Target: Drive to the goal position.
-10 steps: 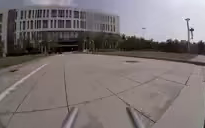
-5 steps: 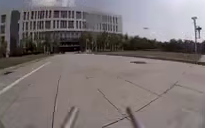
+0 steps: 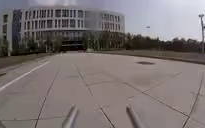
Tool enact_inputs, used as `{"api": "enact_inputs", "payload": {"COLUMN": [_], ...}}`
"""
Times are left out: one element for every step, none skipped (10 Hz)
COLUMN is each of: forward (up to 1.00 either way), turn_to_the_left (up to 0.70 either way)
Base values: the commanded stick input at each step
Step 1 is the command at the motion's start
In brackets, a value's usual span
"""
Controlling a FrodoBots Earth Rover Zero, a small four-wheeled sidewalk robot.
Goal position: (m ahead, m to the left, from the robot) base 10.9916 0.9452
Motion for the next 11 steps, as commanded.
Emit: {"api": "enact_inputs", "payload": {"forward": [1.0, 1.0, 1.0, 1.0, 1.0, 1.0, 1.0, 1.0, 1.0, 1.0, 1.0], "turn_to_the_left": [0.42, 0.32, 0.12, 0.02, 0.02, 0.02, 0.02, 0.02, 0.02, 0.02, 0.02]}}
